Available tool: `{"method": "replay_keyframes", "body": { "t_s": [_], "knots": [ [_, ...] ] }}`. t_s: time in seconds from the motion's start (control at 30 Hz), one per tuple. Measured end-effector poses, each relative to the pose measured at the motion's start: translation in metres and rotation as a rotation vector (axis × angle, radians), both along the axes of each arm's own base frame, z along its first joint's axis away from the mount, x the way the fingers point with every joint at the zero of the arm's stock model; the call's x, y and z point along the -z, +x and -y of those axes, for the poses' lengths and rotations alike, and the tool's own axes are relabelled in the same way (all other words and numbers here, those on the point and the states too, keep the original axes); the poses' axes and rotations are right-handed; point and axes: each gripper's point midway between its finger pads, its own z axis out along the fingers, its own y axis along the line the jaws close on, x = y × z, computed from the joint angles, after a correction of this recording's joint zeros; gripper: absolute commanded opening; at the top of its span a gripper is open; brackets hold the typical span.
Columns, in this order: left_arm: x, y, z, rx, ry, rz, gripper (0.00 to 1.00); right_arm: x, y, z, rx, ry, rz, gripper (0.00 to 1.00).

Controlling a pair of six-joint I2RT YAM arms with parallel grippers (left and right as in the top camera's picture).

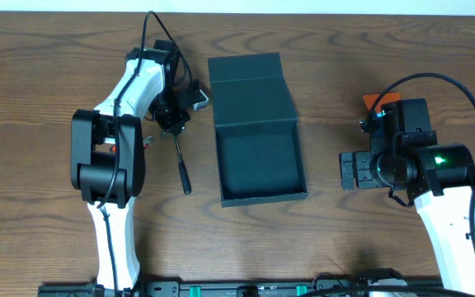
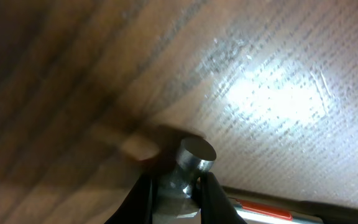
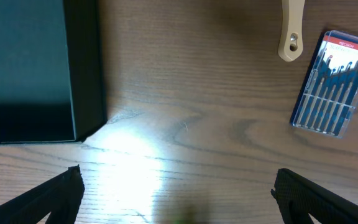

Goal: Pack container

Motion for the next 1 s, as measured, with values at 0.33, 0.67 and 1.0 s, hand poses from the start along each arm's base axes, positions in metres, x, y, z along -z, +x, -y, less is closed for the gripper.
{"method": "replay_keyframes", "body": {
  "t_s": [0.33, 0.67, 1.0],
  "knots": [
    [-0.011, -0.01, -0.005, -0.023, 0.025, -0.013, 0.06, 0.0, 0.0, 0.0, 0.0, 0.0, -0.001, 0.99],
    [-0.069, -0.017, -0.007, -0.112, 0.017, 0.06, 0.06, 0.0, -0.001, 0.0, 0.0, 0.0, -0.002, 0.99],
    [-0.135, -0.048, -0.007, -0.316, -0.011, 0.087, 0.06, 0.002, -0.007, 0.001, 0.007, -0.001, -0.03, 0.99]
  ]
}}
